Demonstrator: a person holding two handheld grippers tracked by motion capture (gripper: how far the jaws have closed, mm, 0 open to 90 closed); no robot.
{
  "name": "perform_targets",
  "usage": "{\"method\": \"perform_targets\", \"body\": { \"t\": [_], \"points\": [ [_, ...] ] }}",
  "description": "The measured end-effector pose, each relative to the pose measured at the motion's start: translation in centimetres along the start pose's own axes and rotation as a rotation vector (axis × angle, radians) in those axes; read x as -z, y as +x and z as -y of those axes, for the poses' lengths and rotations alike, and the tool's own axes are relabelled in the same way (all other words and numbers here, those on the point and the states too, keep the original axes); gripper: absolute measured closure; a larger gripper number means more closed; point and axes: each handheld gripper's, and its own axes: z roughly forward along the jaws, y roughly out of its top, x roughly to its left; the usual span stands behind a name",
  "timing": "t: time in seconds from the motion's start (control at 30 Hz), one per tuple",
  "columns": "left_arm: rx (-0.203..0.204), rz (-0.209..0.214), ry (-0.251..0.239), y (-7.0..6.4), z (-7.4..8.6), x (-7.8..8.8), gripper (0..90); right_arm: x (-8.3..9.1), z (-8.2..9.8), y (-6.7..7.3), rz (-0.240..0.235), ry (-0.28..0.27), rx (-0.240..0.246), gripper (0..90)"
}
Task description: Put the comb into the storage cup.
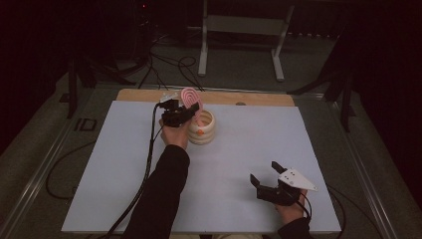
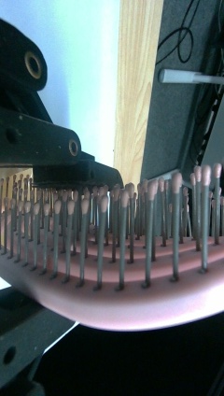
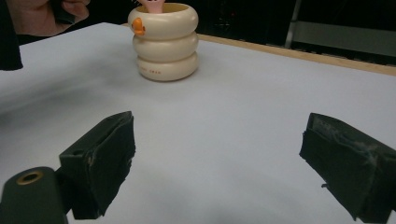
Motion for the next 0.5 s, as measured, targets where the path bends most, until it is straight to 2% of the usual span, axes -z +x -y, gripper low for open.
{"method": "perform_targets", "body": {
  "t": [0.5],
  "points": [
    [-0.007,-0.014,0.006,0.26,-0.10,-0.02,60.1,-0.04,0.02,0.03,0.000,0.002,0.004,9.4]
  ]
}}
